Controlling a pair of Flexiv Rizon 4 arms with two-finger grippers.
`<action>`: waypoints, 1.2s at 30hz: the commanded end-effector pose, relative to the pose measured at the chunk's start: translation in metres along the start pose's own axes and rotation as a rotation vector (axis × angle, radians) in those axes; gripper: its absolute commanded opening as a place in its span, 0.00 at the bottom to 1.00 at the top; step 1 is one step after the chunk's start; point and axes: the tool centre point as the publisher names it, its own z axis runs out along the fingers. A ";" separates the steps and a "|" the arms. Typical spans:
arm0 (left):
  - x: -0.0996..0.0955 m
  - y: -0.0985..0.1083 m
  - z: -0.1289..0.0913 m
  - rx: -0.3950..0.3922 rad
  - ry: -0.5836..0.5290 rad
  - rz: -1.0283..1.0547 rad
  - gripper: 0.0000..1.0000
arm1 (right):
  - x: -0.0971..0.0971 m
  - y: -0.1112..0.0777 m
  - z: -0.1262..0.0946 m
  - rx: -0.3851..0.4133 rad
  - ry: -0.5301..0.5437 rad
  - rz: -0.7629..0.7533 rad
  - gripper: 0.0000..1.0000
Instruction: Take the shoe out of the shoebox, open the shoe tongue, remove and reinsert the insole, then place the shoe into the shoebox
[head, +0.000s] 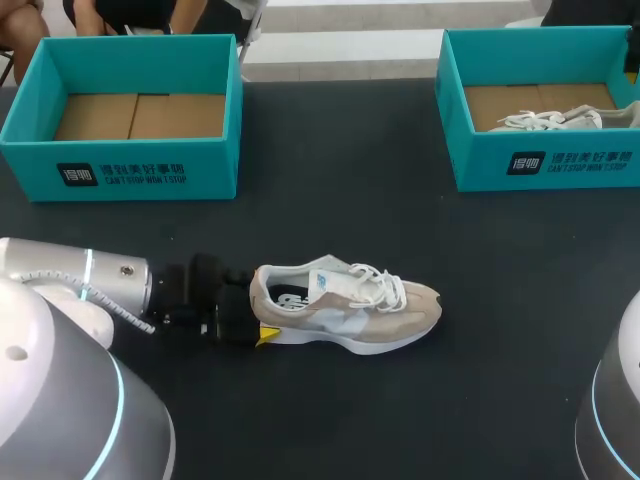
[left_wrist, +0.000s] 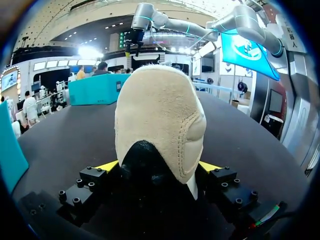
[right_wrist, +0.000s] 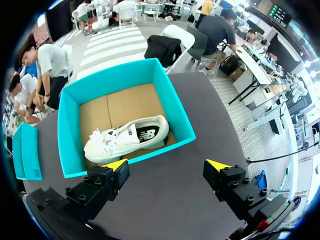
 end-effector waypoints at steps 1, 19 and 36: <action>0.002 0.002 0.002 -0.003 0.001 0.000 0.00 | 0.000 0.000 0.001 -0.001 0.002 0.000 1.00; 0.002 0.002 0.002 -0.003 0.001 0.000 0.00 | 0.132 -0.083 -0.051 0.059 0.016 0.008 1.00; 0.002 0.002 0.002 -0.003 0.001 0.000 0.00 | 0.278 -0.216 -0.091 0.122 0.131 -0.061 1.00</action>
